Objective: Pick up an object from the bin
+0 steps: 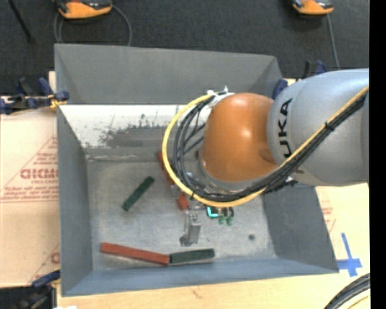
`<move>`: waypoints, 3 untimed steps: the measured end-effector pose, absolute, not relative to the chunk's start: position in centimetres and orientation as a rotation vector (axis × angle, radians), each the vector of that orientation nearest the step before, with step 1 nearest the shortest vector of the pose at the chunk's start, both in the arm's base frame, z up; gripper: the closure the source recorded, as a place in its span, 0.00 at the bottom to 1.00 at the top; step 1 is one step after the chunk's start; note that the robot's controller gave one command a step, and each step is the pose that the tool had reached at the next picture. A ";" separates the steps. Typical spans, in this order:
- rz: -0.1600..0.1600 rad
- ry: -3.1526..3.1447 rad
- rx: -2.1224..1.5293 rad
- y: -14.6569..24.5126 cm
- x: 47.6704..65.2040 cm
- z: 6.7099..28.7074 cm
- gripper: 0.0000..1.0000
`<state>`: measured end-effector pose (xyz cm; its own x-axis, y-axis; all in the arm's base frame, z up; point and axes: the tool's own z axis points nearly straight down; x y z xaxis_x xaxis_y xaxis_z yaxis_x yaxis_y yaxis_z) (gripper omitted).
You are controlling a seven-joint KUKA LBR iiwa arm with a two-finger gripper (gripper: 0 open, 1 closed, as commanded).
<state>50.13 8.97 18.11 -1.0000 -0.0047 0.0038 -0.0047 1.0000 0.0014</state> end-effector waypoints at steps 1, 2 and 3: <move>-0.001 -3.144 0.088 14.3 57.5 10.8 0.00; 0.002 -3.143 0.168 14.4 60.8 6.9 0.00; -0.003 -3.143 0.164 14.5 60.7 7.1 1.00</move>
Offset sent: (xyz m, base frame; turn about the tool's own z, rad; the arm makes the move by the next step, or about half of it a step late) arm 0.0721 0.0523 -0.0699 -0.0437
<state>60.71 14.49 7.13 -0.9946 -0.1041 -0.0057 -0.1041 0.9946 0.0018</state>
